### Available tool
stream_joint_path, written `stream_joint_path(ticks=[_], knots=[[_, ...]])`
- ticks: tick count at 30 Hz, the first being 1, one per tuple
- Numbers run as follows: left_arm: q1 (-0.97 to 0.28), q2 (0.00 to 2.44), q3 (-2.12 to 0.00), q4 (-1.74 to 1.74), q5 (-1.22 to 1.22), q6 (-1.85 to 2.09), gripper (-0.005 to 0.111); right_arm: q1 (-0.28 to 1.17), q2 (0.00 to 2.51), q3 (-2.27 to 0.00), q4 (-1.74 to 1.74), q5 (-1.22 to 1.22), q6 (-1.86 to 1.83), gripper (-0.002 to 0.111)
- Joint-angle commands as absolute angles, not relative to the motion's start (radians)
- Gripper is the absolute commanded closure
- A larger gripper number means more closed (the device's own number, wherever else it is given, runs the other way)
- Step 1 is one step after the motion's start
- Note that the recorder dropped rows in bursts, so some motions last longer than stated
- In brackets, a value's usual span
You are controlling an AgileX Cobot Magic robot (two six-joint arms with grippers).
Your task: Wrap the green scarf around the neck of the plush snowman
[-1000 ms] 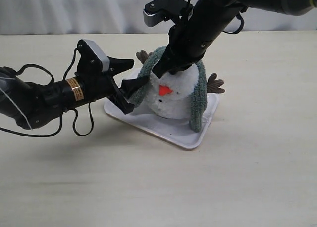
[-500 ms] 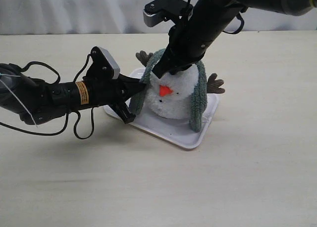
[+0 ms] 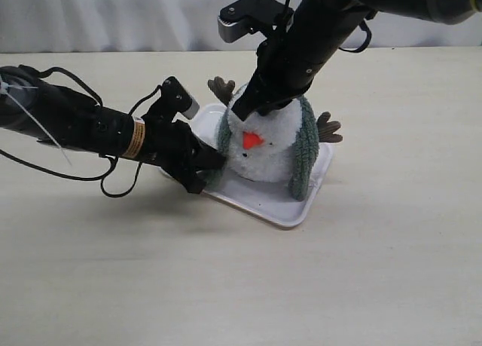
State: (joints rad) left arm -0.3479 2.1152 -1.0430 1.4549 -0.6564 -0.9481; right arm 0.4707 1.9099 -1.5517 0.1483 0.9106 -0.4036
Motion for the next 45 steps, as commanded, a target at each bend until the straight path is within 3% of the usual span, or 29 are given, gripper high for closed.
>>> stream_joint_path(ticks=[1,8,14,17,22,26,31,42,45], knots=[[-0.351,2.115,-1.05,1.364,-0.674,-0.93,0.107,0.468,1.957,-1.541,0.11,0.958,-0.403,0.104],[-0.349,2.115,-1.05,1.33,-0.692,-0.909,0.103,0.468,1.918,-1.541,0.115,0.917,-0.403,0.103],[-0.349,2.115,-1.05,1.373,-0.688,-0.917,0.074,0.468,1.866,-1.547,0.115,0.914,-0.403,0.078],[-0.349,2.115,-1.05,1.373,-0.688,-0.924,0.067,0.468,1.804,-1.549,0.149,0.925,-0.388,0.064],[-0.349,2.115,-1.05,1.373,-0.694,-0.922,0.066,0.468,1.679,-1.51,0.171,1.09,-0.318,0.063],[-0.349,2.115,-1.05,1.373,-0.752,-0.92,0.066,0.468,1.631,-1.207,0.055,0.845,-0.214,0.062],[-0.349,2.115,-1.05,1.375,-0.768,-0.92,0.066,0.467,1.656,-1.018,-0.046,0.516,-0.063,0.048],[-0.349,2.117,-1.05,1.4,-0.761,-0.911,0.066,0.463,1.759,-0.978,-0.277,0.34,0.222,0.049],[-0.349,2.117,-1.05,1.39,-0.761,-0.888,0.066,0.463,1.787,-0.978,-0.275,0.329,0.222,0.059]])
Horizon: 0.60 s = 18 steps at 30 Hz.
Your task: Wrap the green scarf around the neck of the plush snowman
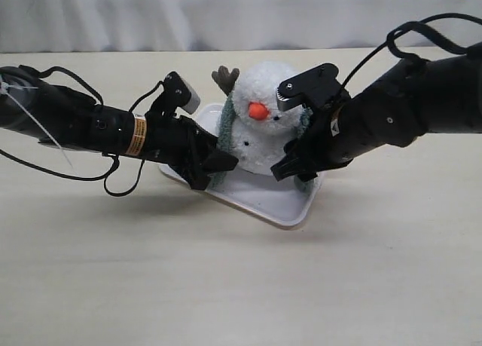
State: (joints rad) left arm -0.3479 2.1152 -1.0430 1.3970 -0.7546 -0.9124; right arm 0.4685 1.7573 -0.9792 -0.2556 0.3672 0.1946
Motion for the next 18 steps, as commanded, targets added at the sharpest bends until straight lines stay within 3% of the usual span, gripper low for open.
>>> stream_joint_path(ticks=[1,6,11,18], knots=[[-0.349,2.117,-1.05,1.39,-0.761,-0.888,0.066,0.463,1.796,-0.978,-0.275,0.327,0.222,0.066],[-0.349,2.117,-1.05,1.375,-0.768,-0.889,0.067,0.467,1.822,-0.976,-0.269,0.339,0.222,0.104],[-0.35,2.117,-1.05,1.375,-0.817,-0.893,0.067,0.467,1.807,-0.974,-0.123,0.364,0.149,0.104],[-0.35,2.117,-1.05,1.328,-0.828,-0.897,0.067,0.467,1.823,-0.941,0.313,0.417,-0.272,0.104]])
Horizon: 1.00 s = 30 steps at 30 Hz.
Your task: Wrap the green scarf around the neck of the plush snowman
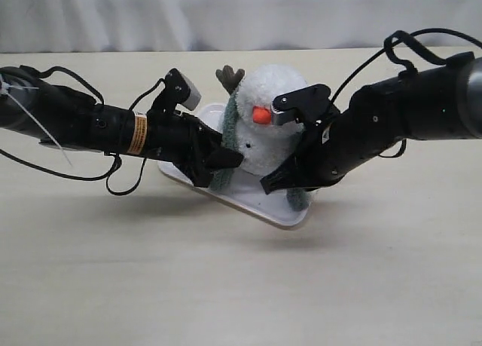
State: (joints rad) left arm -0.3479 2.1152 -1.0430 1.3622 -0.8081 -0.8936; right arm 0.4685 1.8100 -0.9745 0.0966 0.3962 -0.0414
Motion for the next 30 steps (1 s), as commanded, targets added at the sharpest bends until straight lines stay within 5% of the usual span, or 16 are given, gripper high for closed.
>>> stream_joint_path(ticks=[1,22,30], knots=[[-0.35,2.117,-1.05,1.324,-0.828,-0.903,0.067,0.467,1.833,-0.934,0.347,0.417,-0.306,0.104],[-0.434,2.117,-1.05,1.507,-0.856,-1.048,0.066,0.467,1.746,-0.93,0.52,0.36,-0.449,0.104],[-0.438,2.117,-1.05,1.607,-0.954,-0.963,0.054,0.467,1.761,-0.93,0.565,0.343,-0.486,0.072]])
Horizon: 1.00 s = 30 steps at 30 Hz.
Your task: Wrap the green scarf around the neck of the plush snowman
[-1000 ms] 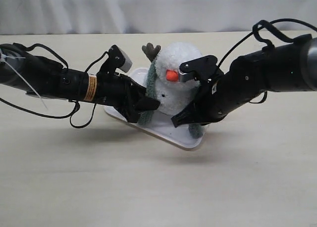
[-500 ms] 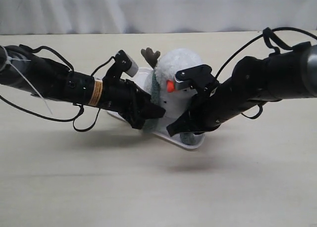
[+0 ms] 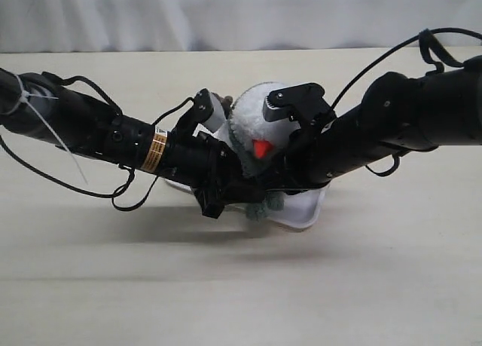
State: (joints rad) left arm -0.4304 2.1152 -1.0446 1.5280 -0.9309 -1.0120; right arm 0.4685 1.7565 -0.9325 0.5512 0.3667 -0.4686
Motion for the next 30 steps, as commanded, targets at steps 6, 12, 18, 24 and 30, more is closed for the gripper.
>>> stream_joint_path(ticks=[6,12,18,24,30], knots=[[-0.446,2.117,-1.05,1.606,-0.972,-0.904,0.046,0.467,1.767,-0.93,0.648,0.349,-0.538,0.058],[-0.478,2.117,-1.05,1.602,-0.963,-0.823,0.046,0.467,1.773,-0.93,0.867,0.409,-0.744,0.058],[-0.48,2.117,-1.05,1.64,-0.87,-0.837,0.046,0.465,1.752,-0.93,0.865,0.413,-0.755,0.058],[-0.48,2.117,-1.05,1.64,-0.882,-0.839,0.046,0.465,1.714,-0.938,0.865,0.361,-0.728,0.057],[-0.48,2.117,-1.05,1.636,-0.915,-0.839,0.046,0.465,1.757,-0.939,0.867,0.364,-0.723,0.048]])
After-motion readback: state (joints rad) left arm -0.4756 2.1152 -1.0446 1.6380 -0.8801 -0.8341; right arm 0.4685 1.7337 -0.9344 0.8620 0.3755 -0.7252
